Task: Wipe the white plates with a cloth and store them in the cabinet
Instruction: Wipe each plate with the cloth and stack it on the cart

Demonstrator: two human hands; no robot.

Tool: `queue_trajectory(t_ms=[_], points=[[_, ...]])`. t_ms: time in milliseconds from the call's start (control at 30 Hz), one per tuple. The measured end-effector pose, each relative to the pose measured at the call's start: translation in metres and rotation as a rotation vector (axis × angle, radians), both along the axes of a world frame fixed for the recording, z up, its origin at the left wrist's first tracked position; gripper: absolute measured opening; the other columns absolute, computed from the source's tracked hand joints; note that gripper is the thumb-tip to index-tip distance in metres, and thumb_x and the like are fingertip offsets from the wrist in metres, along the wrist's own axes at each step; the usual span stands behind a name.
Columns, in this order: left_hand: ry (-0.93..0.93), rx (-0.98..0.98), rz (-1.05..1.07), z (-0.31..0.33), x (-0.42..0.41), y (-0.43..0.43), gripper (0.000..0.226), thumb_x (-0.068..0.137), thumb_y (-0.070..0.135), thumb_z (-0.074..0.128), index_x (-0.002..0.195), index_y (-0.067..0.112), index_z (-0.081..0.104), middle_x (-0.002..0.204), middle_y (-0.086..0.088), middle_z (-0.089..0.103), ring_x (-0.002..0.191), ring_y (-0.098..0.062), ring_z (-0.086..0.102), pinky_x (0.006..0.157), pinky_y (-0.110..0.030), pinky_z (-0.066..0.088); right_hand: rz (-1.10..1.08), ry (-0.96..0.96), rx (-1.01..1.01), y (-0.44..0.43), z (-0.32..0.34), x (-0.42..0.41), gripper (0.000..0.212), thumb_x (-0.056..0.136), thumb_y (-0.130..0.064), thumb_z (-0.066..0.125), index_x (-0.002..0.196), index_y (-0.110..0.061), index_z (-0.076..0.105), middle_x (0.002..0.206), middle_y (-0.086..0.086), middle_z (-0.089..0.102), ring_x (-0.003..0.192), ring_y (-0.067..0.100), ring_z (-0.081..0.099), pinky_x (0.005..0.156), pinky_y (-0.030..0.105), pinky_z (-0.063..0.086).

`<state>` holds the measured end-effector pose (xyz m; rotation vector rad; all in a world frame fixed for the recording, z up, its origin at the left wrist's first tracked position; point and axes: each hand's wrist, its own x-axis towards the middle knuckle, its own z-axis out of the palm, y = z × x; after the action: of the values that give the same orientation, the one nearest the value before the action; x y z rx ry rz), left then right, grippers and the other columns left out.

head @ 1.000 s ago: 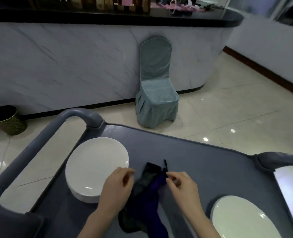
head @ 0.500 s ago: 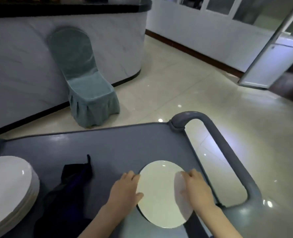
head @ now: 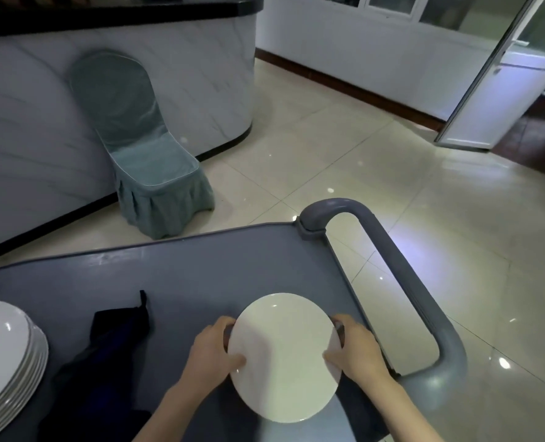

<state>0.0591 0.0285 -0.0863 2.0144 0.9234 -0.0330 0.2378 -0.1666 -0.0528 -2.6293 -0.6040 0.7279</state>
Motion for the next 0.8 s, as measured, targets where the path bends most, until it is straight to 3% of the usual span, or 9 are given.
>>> queue_trajectory(t_ms=[67, 167, 267, 367, 433, 567, 667, 800], points=[[-0.053, -0.044, 0.044, 0.003, -0.007, 0.005, 0.055, 0.066, 0.016, 0.075, 0.114, 0.034, 0.055, 0.09, 0.005, 0.061, 0.08, -0.006, 0.058, 0.063, -0.014, 0.044, -0.034, 0.043, 0.099, 0.002, 0.004, 0.0, 0.047, 0.077, -0.015, 0.076, 0.12, -0.019, 0.058, 0.105, 0.003, 0.067, 0.09, 0.017, 0.061, 0.077, 0.025, 0.048], [-0.102, -0.133, 0.12, 0.009, -0.021, 0.016, 0.052, 0.066, 0.013, 0.077, 0.108, 0.037, 0.061, 0.087, 0.008, 0.067, 0.077, -0.003, 0.063, 0.057, -0.008, 0.045, -0.1, 0.214, 0.34, 0.009, 0.013, -0.007, 0.017, 0.081, -0.014, 0.076, 0.097, -0.015, 0.07, 0.093, 0.02, 0.068, 0.075, 0.017, 0.056, 0.071, 0.031, 0.047], [-0.141, -0.242, 0.206, 0.017, -0.041, 0.028, 0.048, 0.068, 0.009, 0.081, 0.102, 0.04, 0.065, 0.082, 0.013, 0.07, 0.078, -0.004, 0.066, 0.059, -0.01, 0.049, -0.185, 0.401, 0.551, 0.026, 0.018, -0.024, 0.016, 0.089, -0.014, 0.069, 0.103, -0.022, 0.07, 0.095, 0.013, 0.07, 0.076, 0.016, 0.064, 0.068, 0.025, 0.048], [-0.191, -0.336, 0.302, 0.024, -0.068, 0.039, 0.044, 0.069, 0.003, 0.083, 0.103, 0.027, 0.071, 0.079, 0.008, 0.072, 0.083, -0.017, 0.069, 0.067, -0.024, 0.056, -0.23, 0.545, 0.659, 0.053, 0.017, -0.049, 0.021, 0.096, -0.012, 0.059, 0.109, -0.028, 0.064, 0.095, -0.001, 0.075, 0.08, 0.013, 0.072, 0.06, 0.021, 0.053], [-0.21, -0.352, 0.348, 0.029, -0.087, 0.048, 0.041, 0.07, 0.002, 0.083, 0.104, 0.023, 0.072, 0.086, 0.001, 0.075, 0.087, -0.021, 0.07, 0.074, -0.03, 0.058, -0.248, 0.602, 0.688, 0.072, 0.014, -0.064, 0.018, 0.099, -0.014, 0.055, 0.109, -0.026, 0.064, 0.096, 0.002, 0.076, 0.085, 0.018, 0.074, 0.06, 0.025, 0.057], [-0.259, -0.333, 0.459, 0.034, -0.128, 0.065, 0.036, 0.071, 0.003, 0.082, 0.1, 0.021, 0.073, 0.08, 0.003, 0.075, 0.079, -0.015, 0.072, 0.073, -0.027, 0.058, -0.233, 0.643, 0.68, 0.105, 0.002, -0.09, 0.014, 0.098, -0.024, 0.059, 0.108, -0.02, 0.068, 0.104, 0.005, 0.076, 0.095, 0.027, 0.073, 0.087, 0.048, 0.058], [-0.274, -0.273, 0.5, 0.03, -0.151, 0.075, 0.028, 0.076, 0.011, 0.079, 0.097, 0.028, 0.074, 0.083, 0.005, 0.075, 0.082, -0.013, 0.071, 0.079, -0.027, 0.056, -0.234, 0.698, 0.651, 0.128, -0.006, -0.107, 0.018, 0.099, -0.027, 0.058, 0.109, -0.021, 0.071, 0.105, 0.003, 0.076, 0.095, 0.024, 0.074, 0.083, 0.043, 0.058], [-0.278, -0.071, 0.582, 0.018, -0.177, 0.081, 0.02, 0.085, 0.017, 0.072, 0.096, 0.034, 0.072, 0.089, 0.013, 0.073, 0.083, 0.006, 0.065, 0.073, -0.007, 0.046, -0.329, 0.718, 0.625, 0.151, -0.015, -0.121, 0.025, 0.098, -0.027, 0.059, 0.11, -0.008, 0.071, 0.102, 0.01, 0.077, 0.095, 0.03, 0.073, 0.084, 0.042, 0.057]])
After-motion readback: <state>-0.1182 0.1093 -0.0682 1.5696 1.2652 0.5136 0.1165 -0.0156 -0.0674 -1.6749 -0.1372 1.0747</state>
